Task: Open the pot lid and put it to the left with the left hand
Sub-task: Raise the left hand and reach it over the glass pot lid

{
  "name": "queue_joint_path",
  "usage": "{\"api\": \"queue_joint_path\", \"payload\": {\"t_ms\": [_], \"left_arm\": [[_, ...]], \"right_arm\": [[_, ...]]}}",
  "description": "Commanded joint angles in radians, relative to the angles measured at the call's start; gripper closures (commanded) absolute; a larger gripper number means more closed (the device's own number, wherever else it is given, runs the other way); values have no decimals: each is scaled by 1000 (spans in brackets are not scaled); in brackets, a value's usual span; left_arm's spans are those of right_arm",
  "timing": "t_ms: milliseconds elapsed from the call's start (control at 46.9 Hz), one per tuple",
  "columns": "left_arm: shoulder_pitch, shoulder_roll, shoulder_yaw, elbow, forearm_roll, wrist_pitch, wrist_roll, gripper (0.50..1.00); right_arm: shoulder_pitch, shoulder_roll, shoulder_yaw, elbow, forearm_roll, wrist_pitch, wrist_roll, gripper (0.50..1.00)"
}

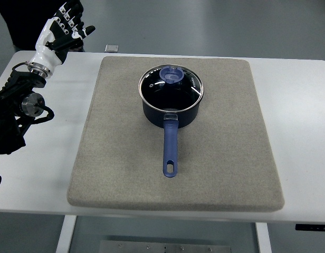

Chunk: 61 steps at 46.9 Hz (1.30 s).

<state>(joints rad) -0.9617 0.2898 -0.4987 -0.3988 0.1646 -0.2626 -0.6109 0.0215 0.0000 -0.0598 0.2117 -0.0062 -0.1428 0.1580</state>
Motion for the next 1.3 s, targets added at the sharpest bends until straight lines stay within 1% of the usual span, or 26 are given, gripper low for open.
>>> {"api": "queue_joint_path", "payload": {"t_ms": [0, 491, 576, 683, 811, 1003, 1174, 1280], "left_arm": [[0, 0, 0, -2, 1, 0, 0, 506], [-9, 3, 0, 2, 9, -4, 0, 508], [-15, 11, 14, -6, 21, -17, 0, 508], [-23, 17, 29, -34, 90, -17, 0, 508], [-57, 18, 49, -81, 291, -17, 0, 506], [-101, 69, 63, -170, 513, -17, 0, 508], [-184, 138, 183, -279, 648, -17, 0, 508], [-247, 160, 264, -311, 705, -17, 0, 508]], "right_arm": [[0, 0, 0, 0, 0, 0, 0, 583], [0, 0, 0, 0, 0, 0, 0, 583], [0, 0, 0, 0, 0, 0, 0, 583], [0, 0, 0, 0, 0, 0, 0, 583], [0, 0, 0, 0, 0, 0, 0, 583], [0, 0, 0, 0, 0, 0, 0, 583], [0, 0, 0, 0, 0, -1, 0, 583], [0, 0, 0, 0, 0, 0, 0, 583]]}}
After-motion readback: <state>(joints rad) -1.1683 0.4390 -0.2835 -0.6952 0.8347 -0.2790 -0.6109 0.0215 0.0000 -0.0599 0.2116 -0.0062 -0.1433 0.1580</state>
